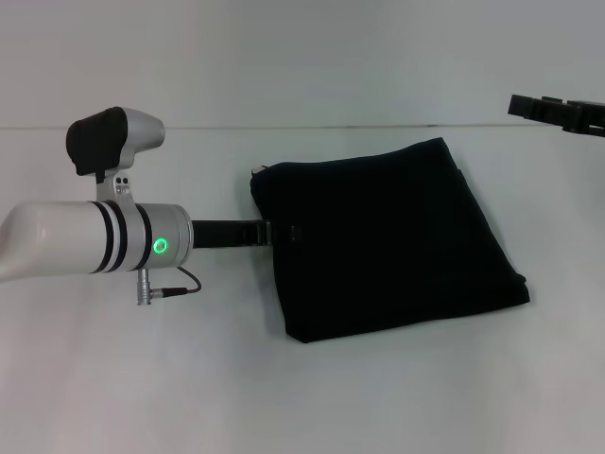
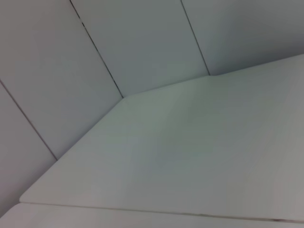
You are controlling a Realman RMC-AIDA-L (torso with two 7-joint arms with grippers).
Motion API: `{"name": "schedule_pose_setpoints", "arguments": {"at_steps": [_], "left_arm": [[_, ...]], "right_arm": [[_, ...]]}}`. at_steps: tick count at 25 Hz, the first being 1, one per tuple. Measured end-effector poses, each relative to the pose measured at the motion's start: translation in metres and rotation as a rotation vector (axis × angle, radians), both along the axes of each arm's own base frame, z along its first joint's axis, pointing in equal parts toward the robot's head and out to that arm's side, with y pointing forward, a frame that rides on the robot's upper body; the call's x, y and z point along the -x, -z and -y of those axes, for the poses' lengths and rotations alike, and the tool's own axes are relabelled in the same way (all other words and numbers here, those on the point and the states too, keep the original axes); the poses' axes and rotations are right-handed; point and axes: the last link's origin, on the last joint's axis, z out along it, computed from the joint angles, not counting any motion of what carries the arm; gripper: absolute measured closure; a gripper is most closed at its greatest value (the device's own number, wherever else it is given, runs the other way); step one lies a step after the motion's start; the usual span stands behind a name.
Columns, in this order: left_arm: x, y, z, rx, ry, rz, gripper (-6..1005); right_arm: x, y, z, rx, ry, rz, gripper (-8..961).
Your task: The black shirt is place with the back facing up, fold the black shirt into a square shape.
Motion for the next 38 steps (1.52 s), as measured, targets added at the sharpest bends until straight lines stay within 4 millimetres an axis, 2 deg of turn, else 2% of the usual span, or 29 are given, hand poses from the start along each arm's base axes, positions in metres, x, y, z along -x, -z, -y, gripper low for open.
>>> {"name": "schedule_pose_setpoints", "arguments": {"at_steps": [4,14,20,31,34,38], "left_arm": [[0.001,-0.001,-0.001,-0.003,-0.002,-0.002,479],[-0.004,-0.004,-0.009,-0.025,0.012,-0.02,930],[-0.011,-0.007,-0.018,-0.047,0.035,-0.052,973],[-0.032,-0.016,-0.04,-0.093,0.1,-0.113,912],[-0.032,-0.017,-0.041,-0.095,0.1,-0.115,895],[-0.022,-0.022,-0.038,-0.12,0.076,-0.106,872]], "right_arm": [[-0.001,0.001,0.0,-0.003,0.005,0.0,264],[-0.001,0.006,0.001,-0.002,0.007,-0.002,269],[-0.01,0.014,0.003,0.014,0.045,-0.013,268],[-0.017,0.02,0.007,0.028,0.07,-0.021,267],[-0.018,0.021,0.007,0.03,0.076,-0.018,267],[-0.025,0.024,0.008,0.052,0.128,0.006,268]]}}
